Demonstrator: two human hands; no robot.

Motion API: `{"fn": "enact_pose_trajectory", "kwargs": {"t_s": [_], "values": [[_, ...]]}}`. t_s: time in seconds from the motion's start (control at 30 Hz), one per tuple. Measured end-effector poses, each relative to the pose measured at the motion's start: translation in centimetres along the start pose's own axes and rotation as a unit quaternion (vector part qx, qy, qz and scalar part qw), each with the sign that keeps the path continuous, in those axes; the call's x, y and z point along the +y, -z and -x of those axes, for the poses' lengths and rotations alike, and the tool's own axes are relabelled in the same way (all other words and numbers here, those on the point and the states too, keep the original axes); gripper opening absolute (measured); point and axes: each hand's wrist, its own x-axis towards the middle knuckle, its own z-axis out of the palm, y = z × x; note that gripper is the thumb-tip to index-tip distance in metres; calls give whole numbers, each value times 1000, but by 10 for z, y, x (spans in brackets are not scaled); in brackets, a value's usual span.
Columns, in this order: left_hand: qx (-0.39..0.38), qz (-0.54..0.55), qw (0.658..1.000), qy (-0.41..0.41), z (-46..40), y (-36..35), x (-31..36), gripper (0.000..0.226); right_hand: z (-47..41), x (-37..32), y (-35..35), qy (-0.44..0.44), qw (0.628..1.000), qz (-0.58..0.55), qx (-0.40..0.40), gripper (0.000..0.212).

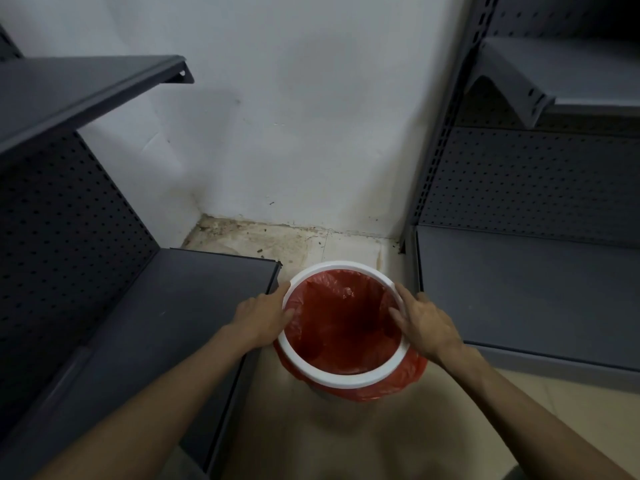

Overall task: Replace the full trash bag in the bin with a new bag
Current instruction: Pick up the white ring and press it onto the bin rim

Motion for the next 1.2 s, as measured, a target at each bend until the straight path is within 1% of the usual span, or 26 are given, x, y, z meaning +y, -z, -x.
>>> {"fn": "enact_pose_trajectory", "kwargs": {"t_s": [0.07, 0.13, 0.23, 0.3, 0.37, 0.47, 0.53, 0.63, 0.83, 0.97, 1.03, 1.1, 1.2], "values": [[13, 32, 999, -4, 16, -7, 0, 59, 15, -1, -4, -1, 1000, -11, -3, 58], [41, 36, 998, 6, 35, -16, -1, 72, 33, 0, -10, 15, 1000, -5, 14, 74], [66, 39, 997, 8, 59, -33, -3, 93, 58, 0, -16, 48, 996, 52, 47, 93], [67, 47, 997, -2, 70, -43, -3, 106, 66, 0, -19, 50, 996, 60, 44, 101], [74, 52, 996, 2, 75, -50, -1, 113, 67, -1, -22, 46, 998, 44, 31, 107], [84, 59, 995, 9, 76, -55, -1, 118, 67, 1, -24, 43, 999, 22, 11, 113], [93, 59, 994, 4, 77, -56, -1, 120, 67, 3, -26, 44, 999, 5, 12, 115], [99, 58, 993, 5, 79, -59, -2, 121, 68, 6, -30, 45, 999, -8, 15, 117], [85, 56, 995, 12, 78, -61, -2, 122, 65, 9, -38, 40, 999, -3, 17, 120], [58, 64, 996, 16, 73, -53, 1, 125, 64, 10, -37, 40, 999, -8, 20, 121], [45, 80, 996, 15, 67, -44, 2, 119, 58, 10, -33, 44, 999, 9, 18, 119], [48, 78, 996, 10, 57, -34, 2, 103, 46, 9, -28, 46, 998, 33, 38, 108], [44, 27, 999, 17, 41, -21, 4, 76, 25, 6, -16, 18, 995, 67, 67, 70]]}}
